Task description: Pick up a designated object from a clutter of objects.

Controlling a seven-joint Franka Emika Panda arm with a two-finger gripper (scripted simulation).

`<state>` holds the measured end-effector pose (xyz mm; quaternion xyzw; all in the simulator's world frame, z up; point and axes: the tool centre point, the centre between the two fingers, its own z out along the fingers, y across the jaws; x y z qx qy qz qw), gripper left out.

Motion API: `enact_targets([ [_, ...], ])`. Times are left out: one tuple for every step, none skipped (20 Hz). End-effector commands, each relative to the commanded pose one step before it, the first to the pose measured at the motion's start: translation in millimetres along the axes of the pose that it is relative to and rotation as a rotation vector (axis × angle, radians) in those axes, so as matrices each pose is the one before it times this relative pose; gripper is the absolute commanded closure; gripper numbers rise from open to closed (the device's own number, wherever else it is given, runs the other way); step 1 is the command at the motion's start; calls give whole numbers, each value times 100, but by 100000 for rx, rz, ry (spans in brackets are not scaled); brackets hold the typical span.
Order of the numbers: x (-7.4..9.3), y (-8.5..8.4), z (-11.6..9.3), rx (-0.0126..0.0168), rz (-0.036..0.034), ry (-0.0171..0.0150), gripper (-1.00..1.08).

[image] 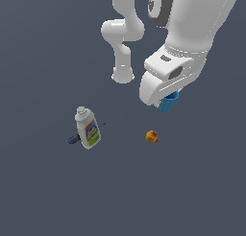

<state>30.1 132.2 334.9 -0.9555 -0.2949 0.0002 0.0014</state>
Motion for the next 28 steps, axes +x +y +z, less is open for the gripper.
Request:
enact_targets([
  [684,720,-1718,-93,27,1,108],
  [265,270,-615,0,0,0,108],
  [261,263,-600,0,0,0,108],
  [253,260,-588,-54,40,-16,108],
  [252,251,-570,0,0,0,108],
  [248,246,-556,0,0,0,108],
  [243,240,-542,0,0,0,108],
  [236,235,-532,-55,39,-15,108],
  [230,224,-502,0,0,0,108],
  [216,208,-467,0,0,0,108],
  [201,193,-430,0,0,0,108],
  [186,178,-396,0,0,0,108],
  [170,159,-369,-58,34,-15,108],
  [160,150,-332,0,0,0,108],
  [147,137,-303,0,0,0,108],
  [135,125,-275,0,0,0,108],
  [123,113,-247,0,0,0,108],
  [111,101,-221,0,0,0,108],
  [100,90,-196,0,0,0,108],
  [89,80,-172,0,0,0,108],
  [78,70,-149,0,0,0,108],
  [67,60,-127,0,0,0,108],
  [57,50,-106,0,0,0,108],
  [46,41,-86,0,0,0,108],
  [36,31,-66,0,0,0,108],
  [25,22,-46,0,0,0,108],
  [15,13,-28,0,0,0,108],
  [5,4,-9,0,0,0,108],
])
